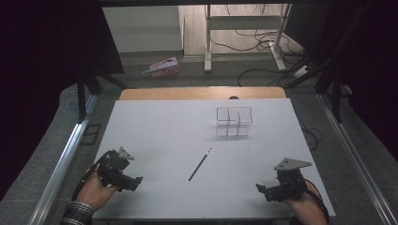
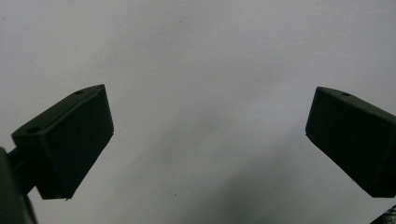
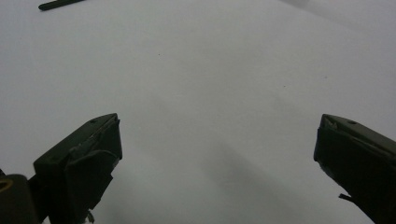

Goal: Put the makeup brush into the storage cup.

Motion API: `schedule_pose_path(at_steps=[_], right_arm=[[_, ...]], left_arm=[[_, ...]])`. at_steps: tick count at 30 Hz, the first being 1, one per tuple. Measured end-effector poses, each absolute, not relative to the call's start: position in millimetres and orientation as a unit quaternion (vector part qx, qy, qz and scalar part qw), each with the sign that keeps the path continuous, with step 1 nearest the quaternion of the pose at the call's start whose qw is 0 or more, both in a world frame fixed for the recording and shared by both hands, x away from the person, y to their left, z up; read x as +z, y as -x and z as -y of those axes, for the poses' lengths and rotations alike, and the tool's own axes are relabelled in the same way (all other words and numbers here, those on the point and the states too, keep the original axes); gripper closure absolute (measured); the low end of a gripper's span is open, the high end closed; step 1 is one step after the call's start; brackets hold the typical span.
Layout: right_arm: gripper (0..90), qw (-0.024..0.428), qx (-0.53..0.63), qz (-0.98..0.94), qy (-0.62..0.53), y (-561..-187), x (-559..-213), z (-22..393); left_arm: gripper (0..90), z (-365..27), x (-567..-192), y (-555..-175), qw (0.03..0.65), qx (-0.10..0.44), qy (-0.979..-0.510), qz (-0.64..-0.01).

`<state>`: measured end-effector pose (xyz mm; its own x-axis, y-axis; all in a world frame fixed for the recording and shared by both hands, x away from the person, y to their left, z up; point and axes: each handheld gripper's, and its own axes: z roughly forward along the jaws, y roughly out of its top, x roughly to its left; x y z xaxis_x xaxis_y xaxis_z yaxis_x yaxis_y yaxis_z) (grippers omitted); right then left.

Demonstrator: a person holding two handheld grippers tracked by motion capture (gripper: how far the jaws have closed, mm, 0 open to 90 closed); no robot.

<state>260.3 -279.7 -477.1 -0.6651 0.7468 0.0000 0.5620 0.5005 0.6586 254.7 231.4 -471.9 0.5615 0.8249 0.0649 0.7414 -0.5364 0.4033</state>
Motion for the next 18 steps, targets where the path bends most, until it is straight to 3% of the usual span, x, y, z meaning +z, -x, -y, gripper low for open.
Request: schedule_pose_path(at_steps=[18], right_arm=[[1.3, 0.142, 0.319, -0.855, -0.383, -261, -478, 280]], left_arm=[[0.6, -199, -471, -269, 0.173, 0.121, -0.878, -0.430]])
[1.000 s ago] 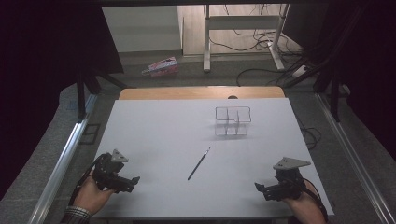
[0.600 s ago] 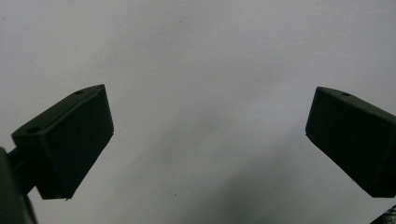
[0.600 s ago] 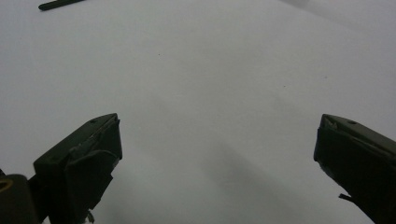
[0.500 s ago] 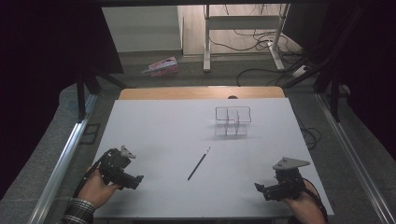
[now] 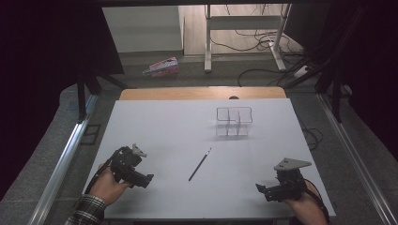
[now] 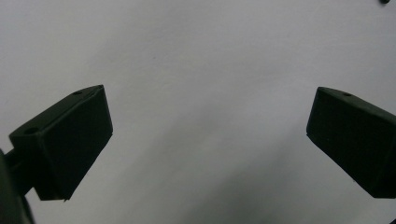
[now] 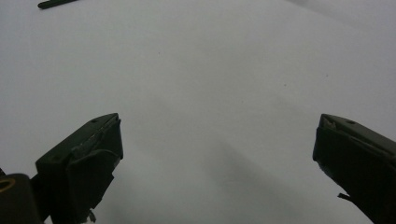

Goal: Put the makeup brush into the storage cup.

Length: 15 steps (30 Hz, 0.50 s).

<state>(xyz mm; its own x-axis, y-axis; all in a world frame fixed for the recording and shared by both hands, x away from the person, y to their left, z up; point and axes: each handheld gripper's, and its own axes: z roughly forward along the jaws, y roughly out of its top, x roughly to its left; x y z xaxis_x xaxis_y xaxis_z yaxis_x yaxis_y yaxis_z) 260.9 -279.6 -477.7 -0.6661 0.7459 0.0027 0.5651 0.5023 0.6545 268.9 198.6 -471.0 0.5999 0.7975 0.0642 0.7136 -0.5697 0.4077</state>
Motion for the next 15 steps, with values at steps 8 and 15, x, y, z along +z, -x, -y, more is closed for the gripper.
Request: schedule_pose_path(at_steps=[8, 15], right_arm=[[1.6, 0.142, 0.319, -0.855, -0.383, -261, -478, 280], [1.7, 0.143, 0.318, -0.855, -0.383, -261, -478, 279]], left_arm=[[0.6, -183, -473, -277, 0.182, 0.115, -0.882, -0.420], [0.6, -170, -475, -281, 0.185, 0.112, -0.886, -0.411]])
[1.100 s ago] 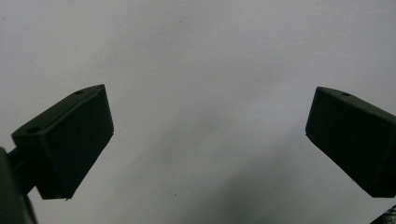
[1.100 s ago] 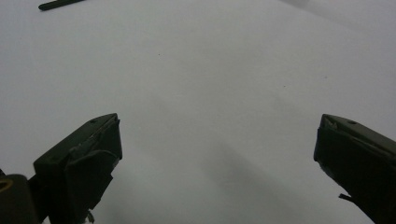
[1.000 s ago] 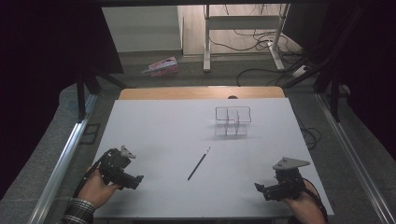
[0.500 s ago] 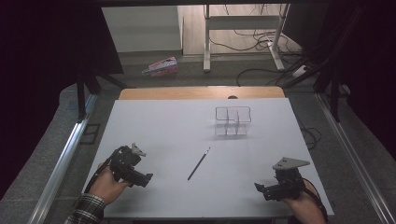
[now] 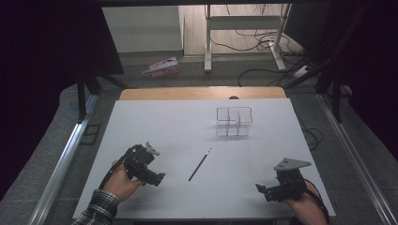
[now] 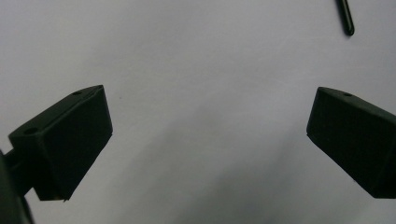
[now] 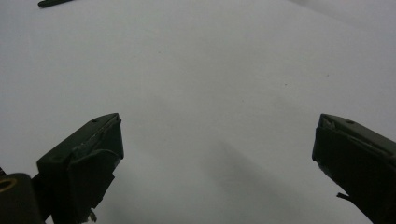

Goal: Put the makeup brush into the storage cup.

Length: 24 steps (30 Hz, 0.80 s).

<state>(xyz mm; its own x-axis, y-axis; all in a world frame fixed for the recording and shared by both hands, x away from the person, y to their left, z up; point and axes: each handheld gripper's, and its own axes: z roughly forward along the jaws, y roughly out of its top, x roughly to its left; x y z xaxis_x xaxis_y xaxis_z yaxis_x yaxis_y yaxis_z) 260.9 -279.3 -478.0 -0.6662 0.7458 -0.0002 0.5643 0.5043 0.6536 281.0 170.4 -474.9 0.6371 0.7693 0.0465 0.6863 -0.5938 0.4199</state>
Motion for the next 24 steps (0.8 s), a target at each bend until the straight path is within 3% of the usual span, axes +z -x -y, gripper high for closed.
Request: schedule_pose_path(at_steps=[24], right_arm=[[2.1, 0.139, 0.317, -0.857, -0.381, -261, -478, 279]], left_arm=[[0.6, -128, -475, -297, 0.170, 0.111, -0.904, -0.375]])
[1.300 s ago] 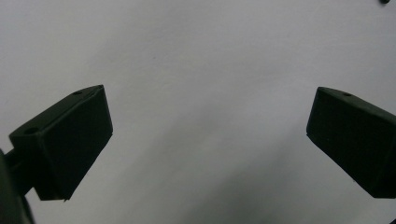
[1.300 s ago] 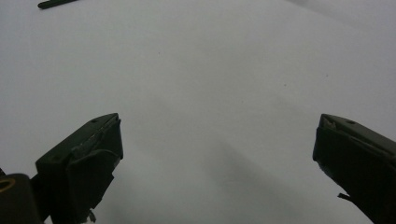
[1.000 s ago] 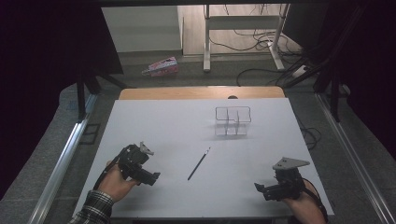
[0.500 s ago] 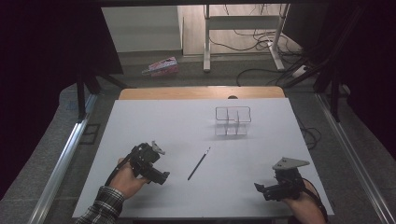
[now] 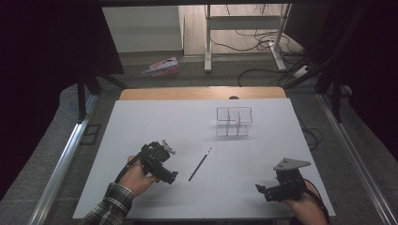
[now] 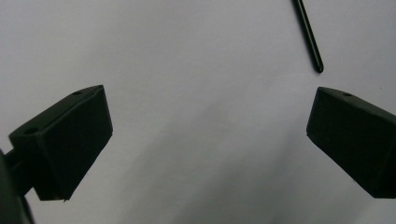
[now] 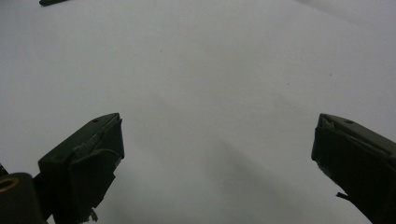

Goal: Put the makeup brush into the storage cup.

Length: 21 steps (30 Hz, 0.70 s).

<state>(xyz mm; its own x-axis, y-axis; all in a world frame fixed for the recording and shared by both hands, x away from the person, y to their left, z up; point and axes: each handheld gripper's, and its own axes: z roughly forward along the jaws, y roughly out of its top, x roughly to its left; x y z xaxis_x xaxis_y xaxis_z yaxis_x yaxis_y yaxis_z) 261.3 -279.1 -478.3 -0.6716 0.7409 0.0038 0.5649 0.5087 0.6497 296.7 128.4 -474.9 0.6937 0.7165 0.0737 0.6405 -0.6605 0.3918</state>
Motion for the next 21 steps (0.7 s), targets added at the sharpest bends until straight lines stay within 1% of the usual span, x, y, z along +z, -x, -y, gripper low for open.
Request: schedule_pose_path(at_steps=[21], right_arm=[[2.5, 0.136, 0.317, -0.858, -0.380, -262, -479, 279]], left_arm=[[0.6, -97, -476, -312, 0.173, 0.101, -0.911, -0.360]])
